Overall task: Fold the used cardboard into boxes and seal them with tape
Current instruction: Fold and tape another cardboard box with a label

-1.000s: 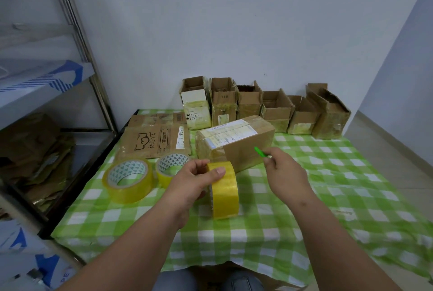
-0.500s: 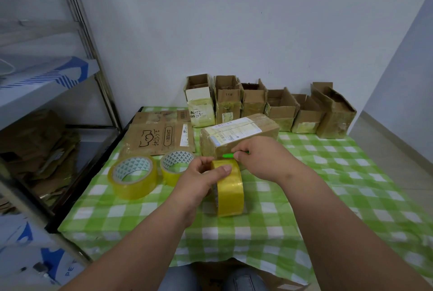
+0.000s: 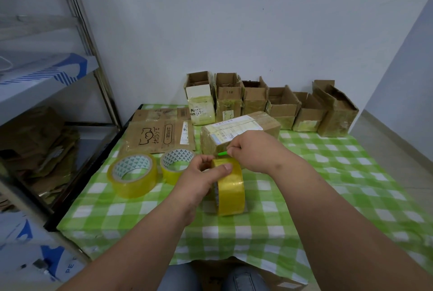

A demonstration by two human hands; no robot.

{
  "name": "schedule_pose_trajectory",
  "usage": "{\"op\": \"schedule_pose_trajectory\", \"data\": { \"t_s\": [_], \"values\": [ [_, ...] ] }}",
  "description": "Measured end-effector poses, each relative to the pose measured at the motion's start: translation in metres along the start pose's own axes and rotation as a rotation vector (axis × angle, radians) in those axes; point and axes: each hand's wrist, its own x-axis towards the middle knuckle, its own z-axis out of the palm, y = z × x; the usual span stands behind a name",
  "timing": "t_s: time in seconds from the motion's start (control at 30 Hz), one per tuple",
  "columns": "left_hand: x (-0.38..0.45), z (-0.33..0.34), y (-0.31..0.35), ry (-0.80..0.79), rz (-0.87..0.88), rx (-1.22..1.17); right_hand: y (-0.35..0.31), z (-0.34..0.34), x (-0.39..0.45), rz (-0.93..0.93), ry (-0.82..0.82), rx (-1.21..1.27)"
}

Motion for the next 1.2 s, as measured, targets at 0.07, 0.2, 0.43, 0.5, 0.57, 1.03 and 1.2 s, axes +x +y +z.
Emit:
{"op": "schedule_pose_trajectory", "data": {
  "t_s": [0.07,0.2,0.43,0.5,0.57,1.03,1.2],
  "values": [
    [0.0,-0.001,0.001,-0.006,-0.004,0.011,0.003,-0.001,0.0,0.008,0.007,0.016],
    [0.0,-0.002,0.004,-0.015,-0.008,0.035,0.016,-0.004,-0.001,0.054,0.034,-0.015],
    [0.002,-0.001,0.005,-0.015,-0.008,0.024,0.051,0.005,-0.002,0.175,0.098,-0.111],
    [0.002,-0.001,0.005,-0.016,-0.011,0.016,0.059,0.013,-0.005,0.218,0.103,-0.129],
    [0.002,0.0,0.005,-0.015,-0.017,0.014,0.064,0.025,-0.008,0.269,0.068,-0.121],
    [0.001,0.001,0.004,-0.025,-0.011,0.006,0.024,0.057,0.002,0.4,0.045,1.057],
    [-0.002,0.0,0.007,-0.031,-0.016,0.012,0.012,0.055,0.01,0.5,0.011,1.24]
  ]
}}
